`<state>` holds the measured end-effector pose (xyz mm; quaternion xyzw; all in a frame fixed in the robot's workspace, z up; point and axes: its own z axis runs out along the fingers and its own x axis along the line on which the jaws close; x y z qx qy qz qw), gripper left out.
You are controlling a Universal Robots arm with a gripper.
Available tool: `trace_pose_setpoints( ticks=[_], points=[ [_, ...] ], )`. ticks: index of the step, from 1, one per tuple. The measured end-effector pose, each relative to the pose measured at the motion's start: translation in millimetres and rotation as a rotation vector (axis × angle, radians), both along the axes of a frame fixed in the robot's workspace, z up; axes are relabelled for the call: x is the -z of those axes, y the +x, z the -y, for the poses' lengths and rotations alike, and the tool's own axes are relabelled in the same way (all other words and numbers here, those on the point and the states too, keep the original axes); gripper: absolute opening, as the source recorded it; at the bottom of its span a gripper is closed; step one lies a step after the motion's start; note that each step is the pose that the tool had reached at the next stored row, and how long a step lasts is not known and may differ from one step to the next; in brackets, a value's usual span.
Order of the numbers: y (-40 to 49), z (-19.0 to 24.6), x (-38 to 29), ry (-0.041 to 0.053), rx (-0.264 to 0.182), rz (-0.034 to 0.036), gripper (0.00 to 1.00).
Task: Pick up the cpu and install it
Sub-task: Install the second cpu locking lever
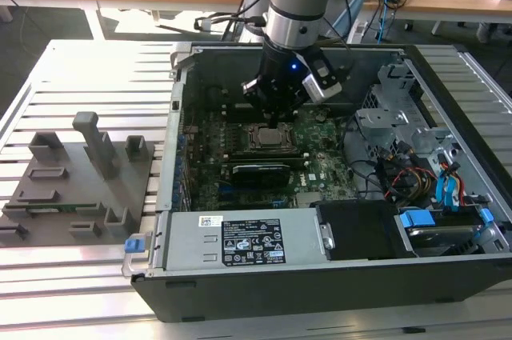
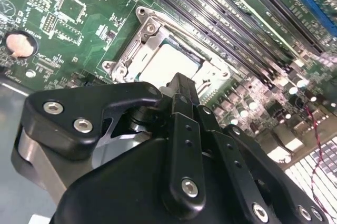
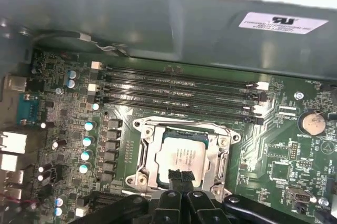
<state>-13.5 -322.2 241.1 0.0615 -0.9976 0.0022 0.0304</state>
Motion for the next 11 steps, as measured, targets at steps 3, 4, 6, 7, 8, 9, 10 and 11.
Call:
trace_pose_setpoints(
  ticks=[3, 4, 6, 7, 8, 9, 10, 11],
  points=[
    [0.0, 0.0, -8.2, -0.0004, 0.000, -0.0001, 0.11],
    [0.0, 0.0, -10.9, -0.0003, 0.000, 0.0000, 0.11],
    [0.0, 0.0, -17.3, -0.0004, 0.000, -0.0001, 0.11],
    [0.0, 0.0, -19.2, -0.0003, 0.000, 0.0000, 0.11],
    [0.0, 0.0, -21.0, -0.0003, 0.000, 0.0000, 0.11],
    [0.0, 0.0, -21.3, -0.0002, 0.000, 0.0000, 0.11],
    [0.0, 0.0, -21.3, -0.0001, 0.000, 0.0001, 0.11],
    [0.0, 0.0, -21.3, 0.0000, 0.000, 0.0001, 0.11]
  ],
)
